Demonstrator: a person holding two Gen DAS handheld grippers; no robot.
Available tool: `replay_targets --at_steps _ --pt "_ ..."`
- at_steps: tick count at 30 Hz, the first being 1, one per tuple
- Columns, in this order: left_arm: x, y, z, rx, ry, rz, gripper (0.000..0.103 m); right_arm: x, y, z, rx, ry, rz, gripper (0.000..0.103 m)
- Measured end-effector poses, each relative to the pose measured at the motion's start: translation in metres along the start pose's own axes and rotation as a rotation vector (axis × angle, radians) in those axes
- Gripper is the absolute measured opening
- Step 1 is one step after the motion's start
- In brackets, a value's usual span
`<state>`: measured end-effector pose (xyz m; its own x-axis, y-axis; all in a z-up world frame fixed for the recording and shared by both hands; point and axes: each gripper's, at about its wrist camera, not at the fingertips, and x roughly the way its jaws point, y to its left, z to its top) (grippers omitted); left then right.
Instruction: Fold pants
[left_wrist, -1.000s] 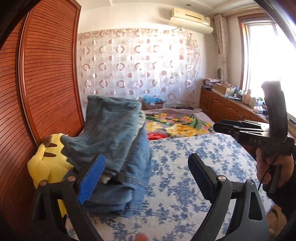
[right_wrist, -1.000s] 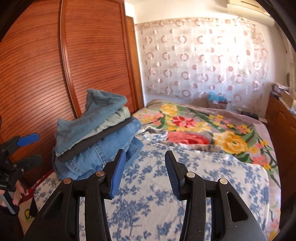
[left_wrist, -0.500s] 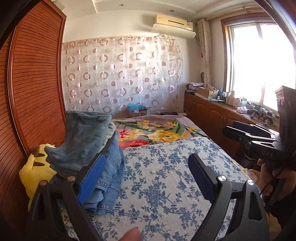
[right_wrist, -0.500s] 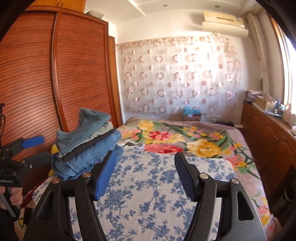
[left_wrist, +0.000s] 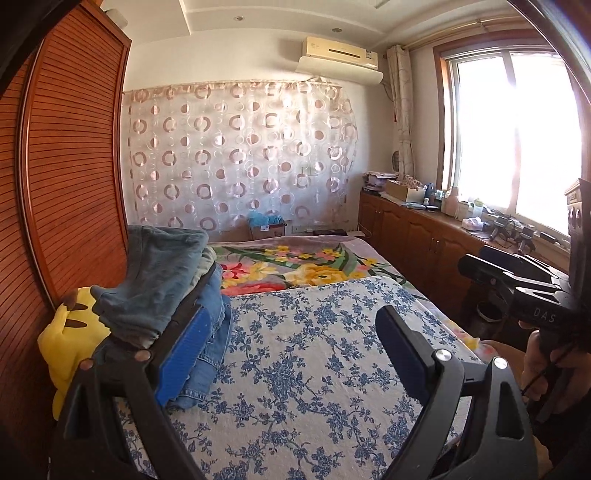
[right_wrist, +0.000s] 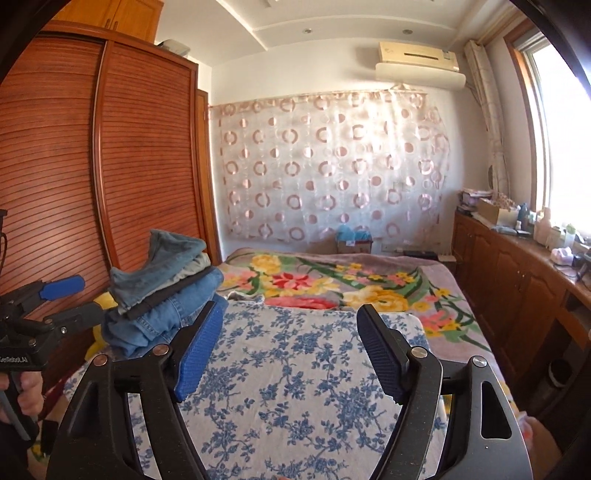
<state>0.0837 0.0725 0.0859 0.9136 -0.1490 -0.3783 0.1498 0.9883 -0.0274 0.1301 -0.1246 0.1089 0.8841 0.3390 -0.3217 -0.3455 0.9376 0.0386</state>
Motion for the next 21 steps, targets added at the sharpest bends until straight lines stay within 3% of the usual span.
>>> replay_targets --at_steps 21 --pt "-0.013 0.005 -0.033 -0.019 0.038 0.071 0.092 -0.023 -0.001 -0.039 0.031 0.026 -0.076 0.077"
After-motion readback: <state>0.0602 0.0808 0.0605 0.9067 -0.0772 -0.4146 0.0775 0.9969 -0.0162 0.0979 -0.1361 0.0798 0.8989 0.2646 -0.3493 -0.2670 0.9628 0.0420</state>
